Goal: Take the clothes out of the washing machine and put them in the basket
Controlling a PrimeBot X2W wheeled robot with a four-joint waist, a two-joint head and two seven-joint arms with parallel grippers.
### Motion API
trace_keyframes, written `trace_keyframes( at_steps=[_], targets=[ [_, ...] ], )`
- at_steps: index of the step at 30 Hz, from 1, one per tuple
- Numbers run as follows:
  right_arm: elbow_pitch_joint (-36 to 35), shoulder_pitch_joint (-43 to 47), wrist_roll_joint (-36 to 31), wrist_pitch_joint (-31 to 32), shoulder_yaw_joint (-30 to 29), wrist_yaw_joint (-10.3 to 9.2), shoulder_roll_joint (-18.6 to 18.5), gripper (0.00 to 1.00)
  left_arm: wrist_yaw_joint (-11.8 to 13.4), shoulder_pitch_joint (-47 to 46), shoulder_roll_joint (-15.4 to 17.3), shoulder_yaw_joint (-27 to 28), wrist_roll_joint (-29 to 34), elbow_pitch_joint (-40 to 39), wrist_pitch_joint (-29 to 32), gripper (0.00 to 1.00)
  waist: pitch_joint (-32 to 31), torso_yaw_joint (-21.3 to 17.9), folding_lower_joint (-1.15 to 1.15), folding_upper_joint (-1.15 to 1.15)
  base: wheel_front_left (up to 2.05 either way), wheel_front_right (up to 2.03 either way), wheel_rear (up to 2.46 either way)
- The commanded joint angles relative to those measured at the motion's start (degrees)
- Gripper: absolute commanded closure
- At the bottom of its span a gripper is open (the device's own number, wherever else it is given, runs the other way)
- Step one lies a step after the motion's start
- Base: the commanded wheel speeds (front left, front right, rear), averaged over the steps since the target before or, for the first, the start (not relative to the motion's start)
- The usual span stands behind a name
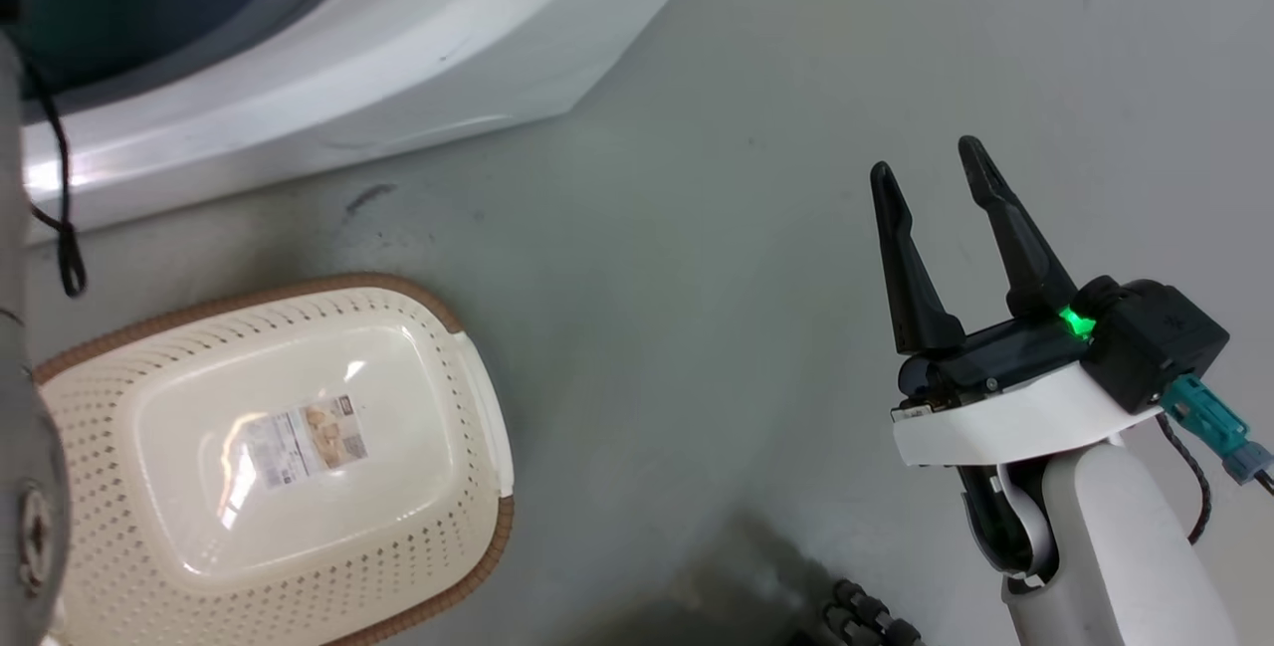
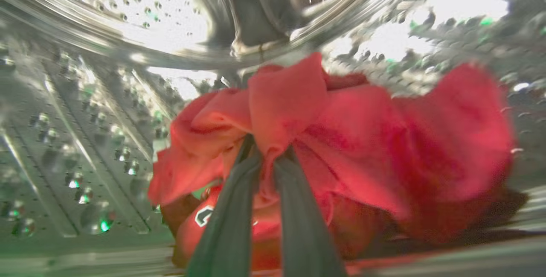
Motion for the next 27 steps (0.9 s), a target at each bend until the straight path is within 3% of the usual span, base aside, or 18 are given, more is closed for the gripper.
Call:
trace_keyframes(
  at_steps=[1, 9, 17, 21, 27],
  targets=[
    [0.45, 0.17, -0.57, -0.11, -0.39, -0.04, 0.15, 0.0, 0.17, 2.0, -0.74, 0.29, -0.73, -0.35, -2.93, 1.0, -2.98, 1.42, 0.0, 0.0, 0.0, 0.0, 0.0],
    [2.63, 2.82, -1.99, -0.1, -1.42, -0.04, 0.11, 0.0, -1.44, 10.16, -4.1, 1.23, -3.65, 2.25, -13.05, 1.0, -11.48, 4.39, 0.0, 0.0, 0.0, 0.0, 0.0],
    [4.79, 6.65, -3.32, -0.11, -2.78, -0.04, 0.1, 0.0, -2.4, 18.65, -8.14, 1.82, -5.82, 2.69, -18.14, 1.0, -20.34, 7.51, 0.0, 0.0, 0.0, 0.0, 0.0],
    [5.55, 8.78, -3.78, -0.11, -3.87, -0.04, 0.1, 0.0, -2.68, 23.5, -10.27, 2.48, -6.87, -0.6, -18.75, 1.0, -24.79, 9.22, 0.0, 0.0, 0.0, 0.0, 0.0],
    [5.82, 11.7, -4.64, 0.33, -5.2, -0.03, 0.11, 0.0, -3.56, 32.97, -12.25, 3.42, -7.21, -12.51, -18.8, 1.0, -30.03, 11.57, 0.0, 0.0, 0.0, 0.0, 0.0]
  ],
)
